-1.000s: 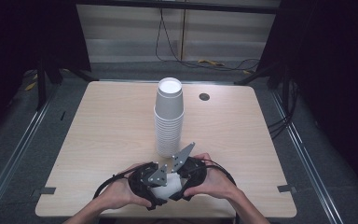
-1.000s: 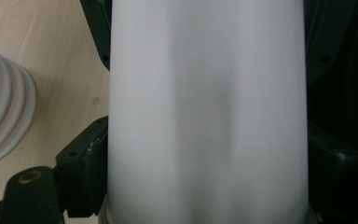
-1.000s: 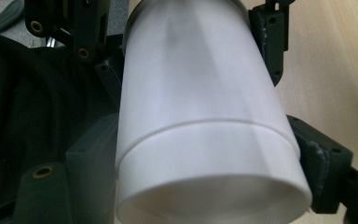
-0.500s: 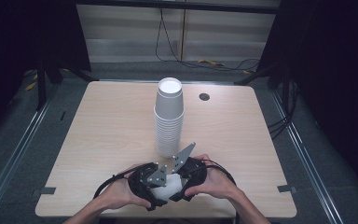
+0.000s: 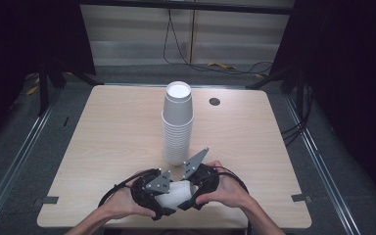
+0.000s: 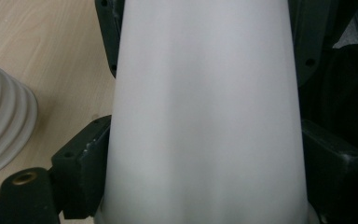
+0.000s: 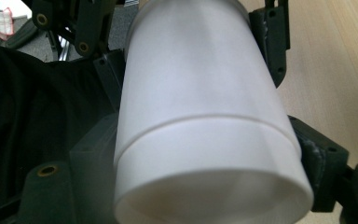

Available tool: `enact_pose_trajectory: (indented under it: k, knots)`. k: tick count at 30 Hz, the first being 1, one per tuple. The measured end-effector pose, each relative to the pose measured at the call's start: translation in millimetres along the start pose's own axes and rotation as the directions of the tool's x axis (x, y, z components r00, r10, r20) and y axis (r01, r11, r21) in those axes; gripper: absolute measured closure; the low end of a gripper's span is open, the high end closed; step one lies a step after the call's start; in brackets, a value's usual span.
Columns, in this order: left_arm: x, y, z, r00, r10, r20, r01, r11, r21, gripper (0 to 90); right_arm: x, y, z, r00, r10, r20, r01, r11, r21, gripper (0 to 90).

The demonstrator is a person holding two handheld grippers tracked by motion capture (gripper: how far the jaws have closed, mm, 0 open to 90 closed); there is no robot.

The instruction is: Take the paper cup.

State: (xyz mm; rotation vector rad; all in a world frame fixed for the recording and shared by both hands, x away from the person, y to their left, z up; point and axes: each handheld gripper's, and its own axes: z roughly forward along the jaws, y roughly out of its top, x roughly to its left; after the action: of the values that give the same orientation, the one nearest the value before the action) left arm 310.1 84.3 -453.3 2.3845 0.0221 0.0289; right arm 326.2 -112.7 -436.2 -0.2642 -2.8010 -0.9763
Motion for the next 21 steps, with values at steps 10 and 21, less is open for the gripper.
enact_pose_trajectory:
  k: [10,21]
  knots:
    - [2.8,-3.1,-5.7,0.9998,-0.012,0.013,0.013,0.9972,-0.073,14.6,-0.8,0.1,-2.3,1.0000,-0.004,-0.005,0.004,1.000,-0.022,22.4]
    - [2.9,-3.6,-12.8,0.9996,-0.030,0.001,0.030,0.9896,-0.141,14.9,-2.1,-1.9,-6.5,0.9998,0.016,-0.011,-0.017,0.999,-0.045,22.5]
